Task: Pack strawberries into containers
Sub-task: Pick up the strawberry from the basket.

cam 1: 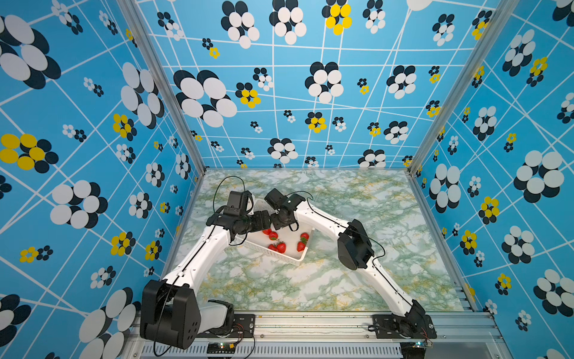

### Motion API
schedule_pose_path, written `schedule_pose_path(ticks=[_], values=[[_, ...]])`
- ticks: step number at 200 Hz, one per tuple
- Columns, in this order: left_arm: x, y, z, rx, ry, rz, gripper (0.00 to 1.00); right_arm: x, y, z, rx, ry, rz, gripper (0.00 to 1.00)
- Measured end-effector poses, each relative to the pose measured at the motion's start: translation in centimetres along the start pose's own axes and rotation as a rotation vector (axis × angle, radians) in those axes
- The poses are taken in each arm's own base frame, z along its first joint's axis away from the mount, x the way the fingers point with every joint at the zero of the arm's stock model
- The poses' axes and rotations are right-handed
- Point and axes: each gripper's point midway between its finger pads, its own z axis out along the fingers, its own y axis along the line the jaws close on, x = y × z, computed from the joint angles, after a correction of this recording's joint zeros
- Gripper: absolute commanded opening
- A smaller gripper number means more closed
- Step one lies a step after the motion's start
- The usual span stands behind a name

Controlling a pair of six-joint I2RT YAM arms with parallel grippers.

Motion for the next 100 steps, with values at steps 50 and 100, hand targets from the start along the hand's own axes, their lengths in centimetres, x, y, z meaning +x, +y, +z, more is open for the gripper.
schedule_pose_path(ticks=[50,100], values=[[-0.1,0.0,0.0,0.005,-0.004,0.001,0.85,-0.5,0.3,1.1,0.005,-0.028,0.032,0.47],[-0.2,0.1,0.0,0.007,-0.005,-0.005,0.85,-0.2,0.3,1.5,0.011,-0.021,0.042,0.37]])
